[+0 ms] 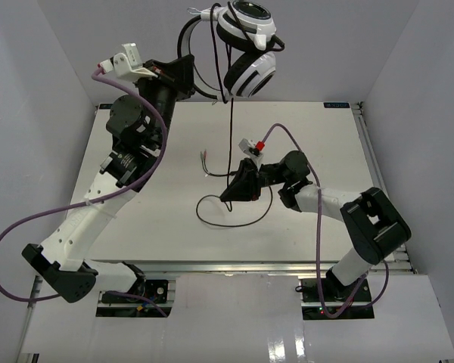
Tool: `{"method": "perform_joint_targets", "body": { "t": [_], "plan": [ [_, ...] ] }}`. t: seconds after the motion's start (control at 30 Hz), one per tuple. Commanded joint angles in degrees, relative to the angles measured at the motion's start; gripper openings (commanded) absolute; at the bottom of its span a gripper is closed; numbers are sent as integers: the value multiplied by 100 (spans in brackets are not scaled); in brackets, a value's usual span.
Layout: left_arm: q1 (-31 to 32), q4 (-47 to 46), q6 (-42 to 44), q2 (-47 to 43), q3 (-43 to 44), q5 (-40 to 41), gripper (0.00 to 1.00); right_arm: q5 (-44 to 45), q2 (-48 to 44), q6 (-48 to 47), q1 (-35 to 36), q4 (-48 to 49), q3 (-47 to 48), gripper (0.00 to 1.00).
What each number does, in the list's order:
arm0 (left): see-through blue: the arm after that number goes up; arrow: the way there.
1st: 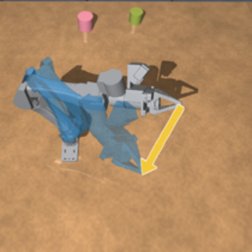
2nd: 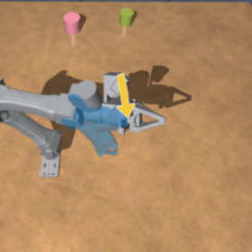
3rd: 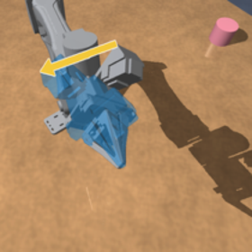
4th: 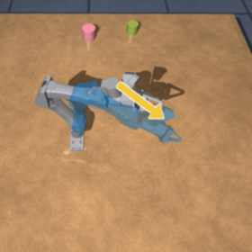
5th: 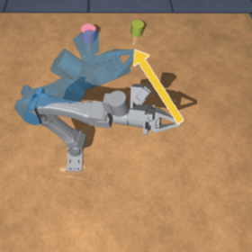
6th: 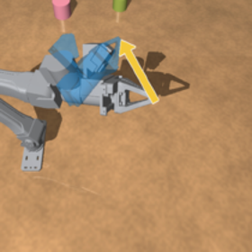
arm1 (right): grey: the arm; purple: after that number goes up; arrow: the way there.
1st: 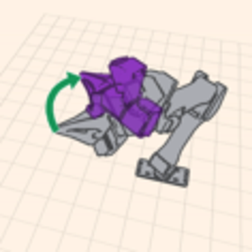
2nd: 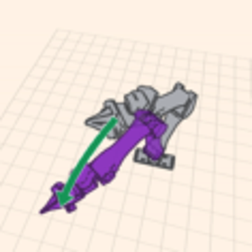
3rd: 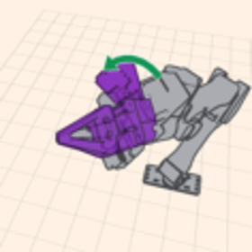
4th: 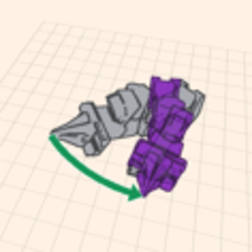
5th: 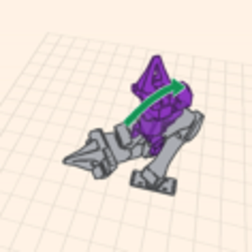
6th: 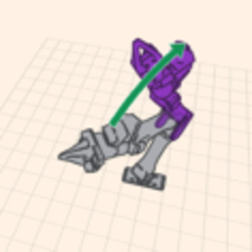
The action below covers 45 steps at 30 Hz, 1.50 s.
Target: Wrap the headphones
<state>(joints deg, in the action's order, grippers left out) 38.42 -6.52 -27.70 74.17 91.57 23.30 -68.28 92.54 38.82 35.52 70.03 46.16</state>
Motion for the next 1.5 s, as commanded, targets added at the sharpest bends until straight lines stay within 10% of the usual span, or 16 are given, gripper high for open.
{"method": "perform_joint_targets", "body": {
  "t": [0.0,0.2,0.43,1.17,1.47],
  "plan": [
    [-34,-375,793,-77,282,1278,0,24,-605,-1380,120,-880,-31,9],
    [-347,-318,1783,150,40,1940,0,500,-1421,-3959,332,-4650,388,8],
    [-873,124,1465,103,-545,1823,0,1086,-2022,-5633,351,-6789,862,8],
    [-872,803,3128,580,-2162,665,0,4887,-2464,-8416,342,-9189,2818,8],
    [-987,1217,1589,462,-1922,31,0,4443,-2511,-8168,220,-9218,2349,8]
  ]
}}
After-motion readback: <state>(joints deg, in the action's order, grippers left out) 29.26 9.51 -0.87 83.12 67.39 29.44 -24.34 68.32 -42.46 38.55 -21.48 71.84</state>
